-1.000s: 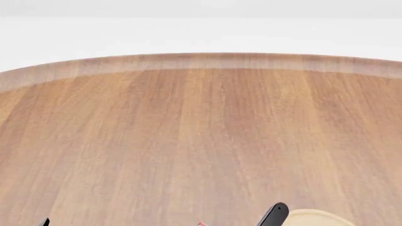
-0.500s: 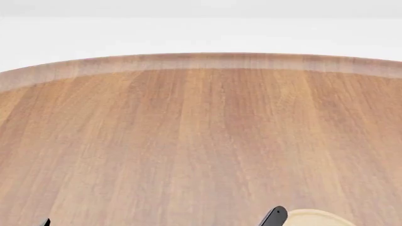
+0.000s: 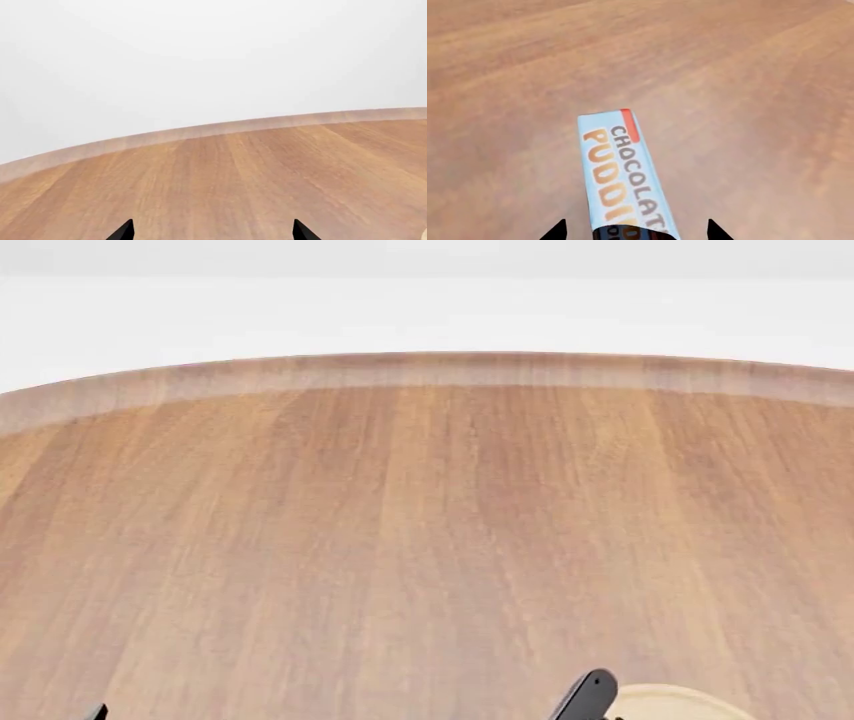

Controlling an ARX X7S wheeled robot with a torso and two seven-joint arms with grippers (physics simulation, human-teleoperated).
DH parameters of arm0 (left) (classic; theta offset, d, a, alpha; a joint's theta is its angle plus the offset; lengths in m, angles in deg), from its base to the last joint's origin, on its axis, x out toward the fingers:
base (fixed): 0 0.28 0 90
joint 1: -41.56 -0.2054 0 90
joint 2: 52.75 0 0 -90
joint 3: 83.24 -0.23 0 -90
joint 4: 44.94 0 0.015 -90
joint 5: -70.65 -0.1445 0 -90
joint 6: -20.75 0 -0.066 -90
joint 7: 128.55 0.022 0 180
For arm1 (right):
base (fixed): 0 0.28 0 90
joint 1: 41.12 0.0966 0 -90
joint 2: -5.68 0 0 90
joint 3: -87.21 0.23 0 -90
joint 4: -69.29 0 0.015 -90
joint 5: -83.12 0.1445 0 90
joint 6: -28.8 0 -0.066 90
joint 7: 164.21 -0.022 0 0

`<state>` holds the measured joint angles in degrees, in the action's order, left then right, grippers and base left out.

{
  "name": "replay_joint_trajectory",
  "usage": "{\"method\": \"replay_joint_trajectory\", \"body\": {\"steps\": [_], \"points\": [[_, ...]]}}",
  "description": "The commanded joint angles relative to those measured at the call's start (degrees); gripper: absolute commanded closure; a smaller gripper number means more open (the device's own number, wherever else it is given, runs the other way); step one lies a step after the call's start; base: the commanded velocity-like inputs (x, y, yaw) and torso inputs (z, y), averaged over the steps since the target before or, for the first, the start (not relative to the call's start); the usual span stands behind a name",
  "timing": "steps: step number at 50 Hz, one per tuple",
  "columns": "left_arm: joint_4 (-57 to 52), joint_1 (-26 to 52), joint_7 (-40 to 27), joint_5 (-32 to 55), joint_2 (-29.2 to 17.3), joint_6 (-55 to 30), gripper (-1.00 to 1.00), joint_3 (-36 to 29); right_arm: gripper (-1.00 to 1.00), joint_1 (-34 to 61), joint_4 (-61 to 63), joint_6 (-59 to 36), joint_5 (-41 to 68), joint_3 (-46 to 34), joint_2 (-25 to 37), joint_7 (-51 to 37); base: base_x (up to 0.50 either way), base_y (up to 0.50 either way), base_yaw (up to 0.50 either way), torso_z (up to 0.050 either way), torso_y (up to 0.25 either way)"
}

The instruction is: Put the chocolate pudding to the left of the plate.

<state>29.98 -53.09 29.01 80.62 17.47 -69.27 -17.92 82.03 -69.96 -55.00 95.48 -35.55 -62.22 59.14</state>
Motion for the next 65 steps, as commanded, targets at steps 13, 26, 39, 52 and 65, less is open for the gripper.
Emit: {"method": "replay_joint_trajectory", "body": {"steps": [13,26,39,52,65], "points": [[-0.1,-0.1,-0.3,0.0,-0.3,0.2,-1.00,-0.4,-1.00,-9.7,36.2,-13.0,4.1,2.2,10.2,-5.5,0.00,0.00,0.00,0.000,0.000],[-0.3,-0.2,-0.6,0.1,-0.6,0.4,-1.00,-0.4,-1.00,-21.0,63.3,-17.0,6.0,4.1,18.0,-12.6,0.00,0.00,0.00,0.000,0.000],[-2.0,-0.6,-2.0,-1.8,-1.2,-0.2,-1.00,-0.6,-1.00,-29.3,76.5,-19.5,3.8,4.6,21.1,-20.5,0.00,0.00,0.00,0.000,0.000],[-8.9,-3.7,-5.0,-5.0,-3.7,-0.5,-1.00,0.5,-1.00,-33.0,84.8,-25.7,-7.2,4.6,17.8,-35.6,0.00,0.00,0.00,0.000,0.000],[-19.6,-11.2,-8.4,-8.3,-7.2,2.6,-1.00,2.5,-1.00,-39.1,94.7,-28.8,-21.3,0.9,13.5,-48.8,0.00,0.00,0.00,0.000,0.000]]}}
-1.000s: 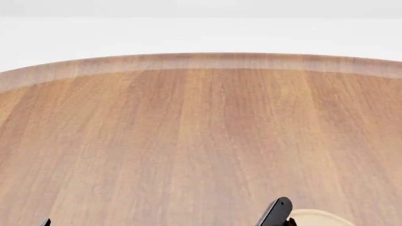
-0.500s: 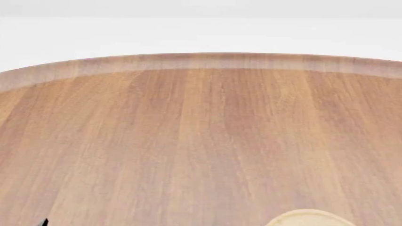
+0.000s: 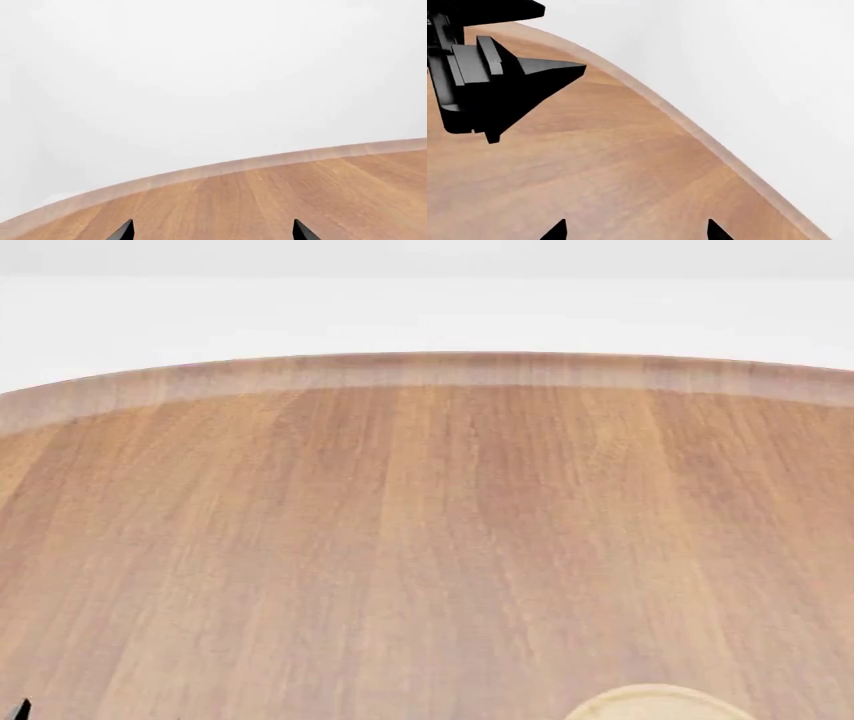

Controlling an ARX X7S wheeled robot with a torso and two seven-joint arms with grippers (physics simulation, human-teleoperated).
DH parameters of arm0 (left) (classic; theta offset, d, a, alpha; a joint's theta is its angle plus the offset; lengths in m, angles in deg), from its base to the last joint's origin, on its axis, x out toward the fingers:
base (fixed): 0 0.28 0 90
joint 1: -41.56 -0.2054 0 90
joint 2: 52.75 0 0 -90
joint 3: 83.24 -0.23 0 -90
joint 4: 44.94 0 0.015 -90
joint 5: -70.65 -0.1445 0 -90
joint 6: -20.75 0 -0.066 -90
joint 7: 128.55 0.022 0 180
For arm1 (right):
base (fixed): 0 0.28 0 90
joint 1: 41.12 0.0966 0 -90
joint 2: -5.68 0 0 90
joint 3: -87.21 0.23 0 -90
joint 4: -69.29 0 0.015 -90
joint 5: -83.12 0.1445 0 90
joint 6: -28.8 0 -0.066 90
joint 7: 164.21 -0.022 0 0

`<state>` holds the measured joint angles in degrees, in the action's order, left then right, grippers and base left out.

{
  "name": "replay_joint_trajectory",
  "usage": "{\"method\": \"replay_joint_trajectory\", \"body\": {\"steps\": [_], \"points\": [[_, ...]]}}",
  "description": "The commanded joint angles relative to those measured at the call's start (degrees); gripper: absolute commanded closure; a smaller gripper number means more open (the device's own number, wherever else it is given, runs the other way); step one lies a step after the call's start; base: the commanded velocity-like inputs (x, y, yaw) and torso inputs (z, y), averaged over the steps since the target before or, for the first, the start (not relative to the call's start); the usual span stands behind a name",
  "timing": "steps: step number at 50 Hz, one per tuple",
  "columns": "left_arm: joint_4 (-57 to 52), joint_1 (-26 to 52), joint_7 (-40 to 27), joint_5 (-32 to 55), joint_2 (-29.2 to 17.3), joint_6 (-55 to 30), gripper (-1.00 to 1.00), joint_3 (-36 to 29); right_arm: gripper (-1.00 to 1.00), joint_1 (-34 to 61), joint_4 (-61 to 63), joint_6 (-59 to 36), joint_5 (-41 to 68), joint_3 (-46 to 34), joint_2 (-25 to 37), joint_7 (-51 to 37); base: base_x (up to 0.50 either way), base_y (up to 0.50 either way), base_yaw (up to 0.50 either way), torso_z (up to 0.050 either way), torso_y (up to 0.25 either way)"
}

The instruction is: Put the chocolate pudding to the left of the plate.

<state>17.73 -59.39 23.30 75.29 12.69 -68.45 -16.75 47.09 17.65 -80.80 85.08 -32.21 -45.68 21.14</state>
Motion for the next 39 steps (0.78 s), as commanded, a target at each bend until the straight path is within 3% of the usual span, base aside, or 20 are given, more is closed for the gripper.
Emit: {"method": "replay_joint_trajectory", "body": {"steps": [1,11,17,31,39], "points": [[-7.9,-5.4,-2.7,-2.9,-2.7,1.9,-1.00,1.4,-1.00,-4.4,7.3,-2.9,-10.3,-2.5,-3.2,-10.7,0.00,0.00,0.00,0.000,0.000],[-11.2,-8.7,-4.5,-6.7,-3.6,4.3,-1.00,1.3,-1.00,-8.2,12.3,0.2,-16.1,-4.2,-3.8,-15.8,0.00,0.00,0.00,0.000,0.000],[-11.0,-11.4,-6.5,-7.6,-4.3,13.1,-1.00,2.5,-1.00,-10.5,12.5,3.7,-23.7,-5.3,-5.4,-22.9,0.00,0.00,0.00,0.000,0.000],[-8.9,-16.8,-11.1,-12.4,-5.6,31.9,-1.00,3.5,-1.00,-15.8,12.6,18.8,-23.2,-7.0,-3.5,-30.3,0.00,0.00,0.00,0.000,0.000],[-7.6,-17.3,-11.8,-12.9,-6.0,35.6,-1.00,3.4,-1.00,-15.8,11.5,21.0,-21.6,-7.2,-3.2,-31.0,0.00,0.00,0.00,0.000,0.000]]}}
